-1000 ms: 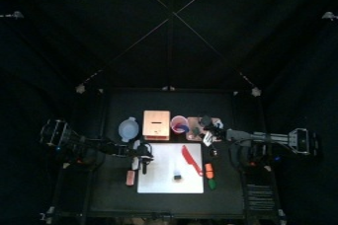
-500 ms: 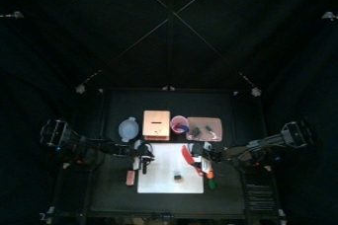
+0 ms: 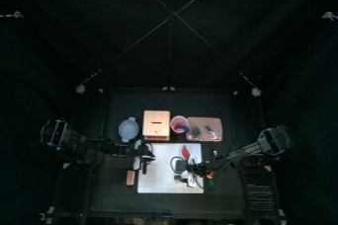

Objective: Place sushi on board then cut the sushi with the knife then place the pieces on the plate
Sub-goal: Place the 4 sushi pieces on the plate

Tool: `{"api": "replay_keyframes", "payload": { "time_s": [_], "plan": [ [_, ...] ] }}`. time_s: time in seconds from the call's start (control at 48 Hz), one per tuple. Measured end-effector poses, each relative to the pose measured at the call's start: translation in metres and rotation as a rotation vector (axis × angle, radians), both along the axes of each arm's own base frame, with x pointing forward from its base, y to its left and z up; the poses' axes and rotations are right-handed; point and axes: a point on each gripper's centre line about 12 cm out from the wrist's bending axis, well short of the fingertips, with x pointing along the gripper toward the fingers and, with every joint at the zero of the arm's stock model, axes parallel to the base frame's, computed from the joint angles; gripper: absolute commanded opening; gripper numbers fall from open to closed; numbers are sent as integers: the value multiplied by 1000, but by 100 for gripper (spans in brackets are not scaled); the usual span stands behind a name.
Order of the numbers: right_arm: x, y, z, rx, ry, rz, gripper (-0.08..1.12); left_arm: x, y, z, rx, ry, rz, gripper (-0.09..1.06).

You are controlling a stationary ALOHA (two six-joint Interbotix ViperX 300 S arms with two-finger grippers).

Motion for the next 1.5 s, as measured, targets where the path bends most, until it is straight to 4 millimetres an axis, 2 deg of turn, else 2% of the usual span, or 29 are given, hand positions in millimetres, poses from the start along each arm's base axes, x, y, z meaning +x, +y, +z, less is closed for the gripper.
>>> {"api": "replay_keyframes", "payload": {
  "time_s": [0.333, 0.625, 0.917, 1.042, 1.104, 1.229, 1.5],
  "plan": [
    [19, 5, -24, -52, 55, 17, 95, 0, 0, 0, -1, -1, 1, 62],
    [28, 7, -45, -73, 105, 15, 91, 0, 0, 0, -1, 0, 0, 62],
    [30, 8, -54, -92, 141, 13, 61, 0, 0, 0, 0, -2, -2, 62],
    [29, 5, -54, -104, 159, 7, 58, -1, 0, -1, -1, 3, 1, 62],
    [25, 1, -50, -121, 182, -7, 58, 0, 0, 0, -1, 0, 1, 62],
    [15, -10, -29, -137, 184, -39, 58, 0, 0, 0, -1, 2, 0, 62],
    [-26, -72, 11, -150, 214, -217, 58, 0, 0, 0, 0, 0, 0, 62]
  ]
}}
